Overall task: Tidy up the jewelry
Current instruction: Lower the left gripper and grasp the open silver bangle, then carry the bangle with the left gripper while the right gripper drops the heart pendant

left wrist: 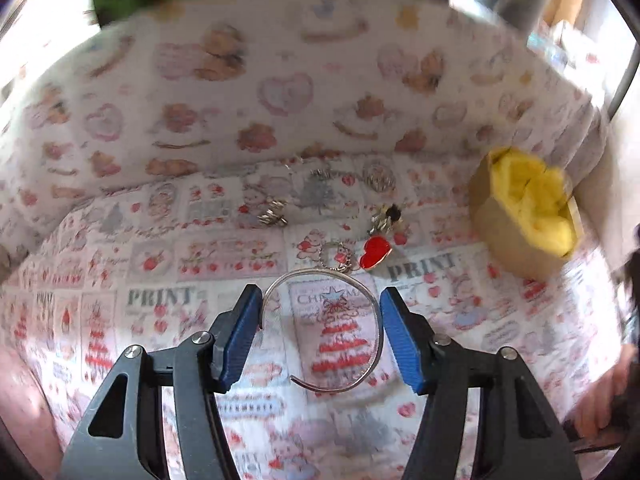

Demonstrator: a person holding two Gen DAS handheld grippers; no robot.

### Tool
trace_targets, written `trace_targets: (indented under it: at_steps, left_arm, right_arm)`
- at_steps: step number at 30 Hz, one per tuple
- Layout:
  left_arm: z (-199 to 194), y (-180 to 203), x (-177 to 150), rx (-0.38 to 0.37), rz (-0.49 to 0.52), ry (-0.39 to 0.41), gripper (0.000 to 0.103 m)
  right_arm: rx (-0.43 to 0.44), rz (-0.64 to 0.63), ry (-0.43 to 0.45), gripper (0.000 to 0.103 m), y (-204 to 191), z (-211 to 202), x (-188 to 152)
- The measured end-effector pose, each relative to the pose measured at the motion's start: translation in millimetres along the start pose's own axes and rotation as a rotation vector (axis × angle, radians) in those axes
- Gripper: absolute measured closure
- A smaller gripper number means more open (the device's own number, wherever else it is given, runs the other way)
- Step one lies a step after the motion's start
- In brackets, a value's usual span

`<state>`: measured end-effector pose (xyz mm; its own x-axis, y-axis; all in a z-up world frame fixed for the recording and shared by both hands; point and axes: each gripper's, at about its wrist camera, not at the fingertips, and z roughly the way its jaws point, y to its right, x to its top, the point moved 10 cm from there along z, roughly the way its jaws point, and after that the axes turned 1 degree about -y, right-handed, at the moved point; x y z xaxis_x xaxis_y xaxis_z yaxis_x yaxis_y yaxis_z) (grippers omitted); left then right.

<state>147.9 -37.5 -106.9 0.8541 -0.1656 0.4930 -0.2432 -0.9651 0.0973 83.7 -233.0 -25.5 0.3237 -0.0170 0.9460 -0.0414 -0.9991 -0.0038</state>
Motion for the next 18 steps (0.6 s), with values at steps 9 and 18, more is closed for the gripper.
trace_targets:
  at_steps: [9, 18]
  left_arm:
    - [-67, -51, -2, -0.081, -0.181, 0.178, 0.043]
    - [-58, -90, -5, -0.013, -0.241, 0.196, 0.043]
  right_arm:
    - [0.131, 0.041, -0.168, 0.009, -15, 17, 5]
    - [0.317, 0.028, -0.479, 0.07, -105, 67, -10]
